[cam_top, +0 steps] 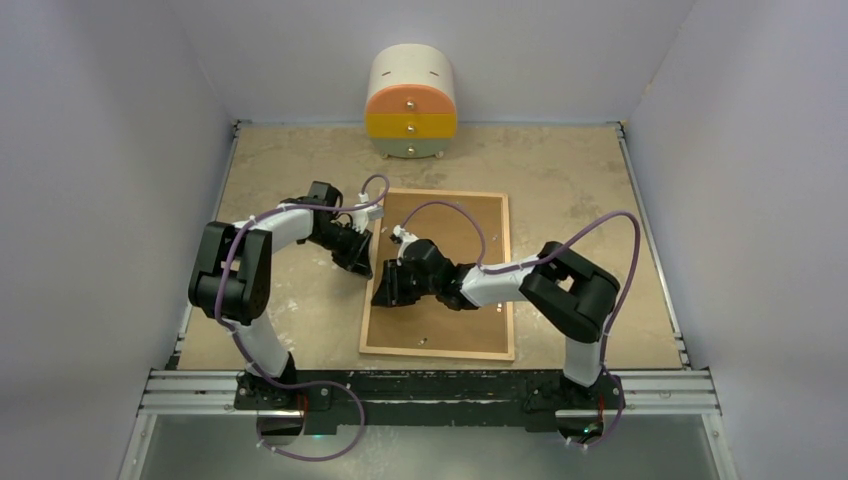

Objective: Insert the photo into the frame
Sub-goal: Install the photo frame at the center of the board.

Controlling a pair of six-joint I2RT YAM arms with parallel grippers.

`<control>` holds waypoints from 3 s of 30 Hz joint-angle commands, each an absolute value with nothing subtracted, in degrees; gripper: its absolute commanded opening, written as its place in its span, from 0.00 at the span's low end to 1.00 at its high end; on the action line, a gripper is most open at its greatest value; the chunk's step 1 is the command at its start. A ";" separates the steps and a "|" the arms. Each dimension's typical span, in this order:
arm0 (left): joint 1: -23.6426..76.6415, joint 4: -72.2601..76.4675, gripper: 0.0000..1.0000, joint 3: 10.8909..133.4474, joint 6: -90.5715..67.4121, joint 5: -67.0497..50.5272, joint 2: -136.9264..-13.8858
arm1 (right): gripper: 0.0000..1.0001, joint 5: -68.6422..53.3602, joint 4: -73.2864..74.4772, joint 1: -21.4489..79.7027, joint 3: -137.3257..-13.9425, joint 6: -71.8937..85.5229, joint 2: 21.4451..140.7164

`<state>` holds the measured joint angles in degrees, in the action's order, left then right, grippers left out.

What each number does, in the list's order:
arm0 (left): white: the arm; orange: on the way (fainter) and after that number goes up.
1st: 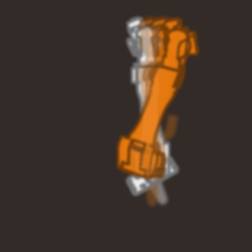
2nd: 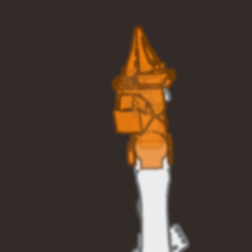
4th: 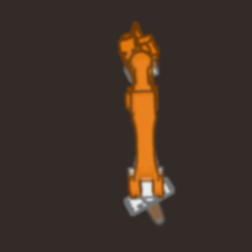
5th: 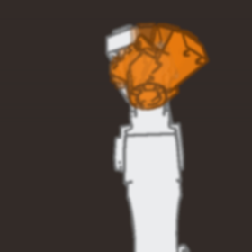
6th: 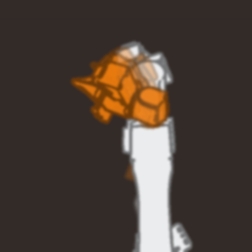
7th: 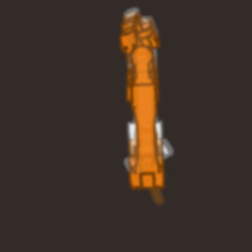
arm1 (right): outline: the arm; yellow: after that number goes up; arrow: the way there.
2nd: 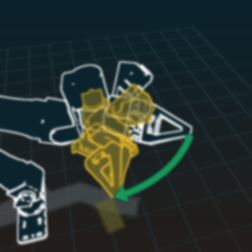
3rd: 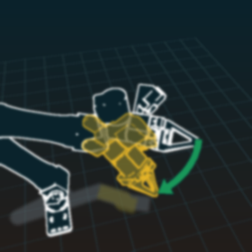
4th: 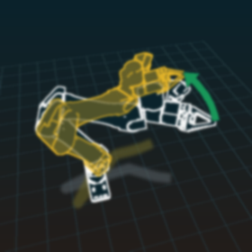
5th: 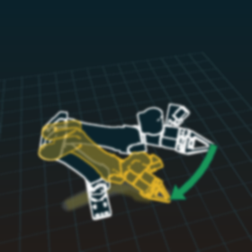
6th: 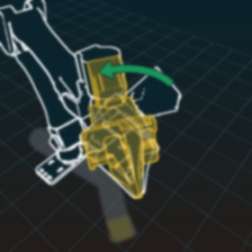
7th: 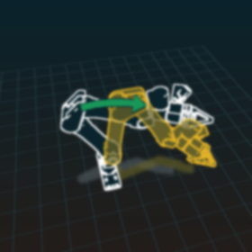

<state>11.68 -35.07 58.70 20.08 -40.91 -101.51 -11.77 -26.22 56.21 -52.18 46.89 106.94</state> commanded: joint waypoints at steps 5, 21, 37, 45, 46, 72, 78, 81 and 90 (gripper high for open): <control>11.95 -32.98 0.17 59.33 21.88 -37.47 -101.95 | 0.34 -13.18 -27.46 56.84 -54.06 47.59 108.86; 12.02 -33.38 0.17 59.85 22.38 -36.97 -101.98 | 0.31 -9.16 -32.03 57.10 -53.31 52.98 110.67; 12.04 -35.86 0.16 60.53 23.19 -38.22 -100.01 | 0.35 -4.00 -30.49 57.92 -44.00 58.70 98.68; 12.04 -35.51 0.15 59.87 23.30 -37.97 -101.07 | 0.36 -4.97 -33.60 59.96 -45.27 60.87 104.10; 12.04 -35.51 0.14 59.86 23.25 -37.98 -101.12 | 0.35 -4.81 -33.52 60.14 -45.81 60.88 104.72; 12.04 -34.98 0.12 59.33 22.85 -39.47 -101.42 | 0.28 4.97 -27.42 61.37 -52.58 58.85 108.60; 12.04 -34.98 0.11 59.33 22.94 -39.81 -101.68 | 0.27 5.60 -27.34 61.35 -53.32 58.13 109.32; 12.04 -34.98 0.10 59.33 22.87 -39.82 -101.78 | 0.27 6.26 -26.98 61.40 -53.92 57.81 109.66; 12.13 -35.24 0.09 59.41 23.07 -39.81 -101.83 | 0.29 6.99 -25.90 61.37 -54.59 56.96 109.96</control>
<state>11.66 -36.51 59.75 20.75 -39.77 -101.45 2.50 -27.92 61.52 -52.86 58.59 108.49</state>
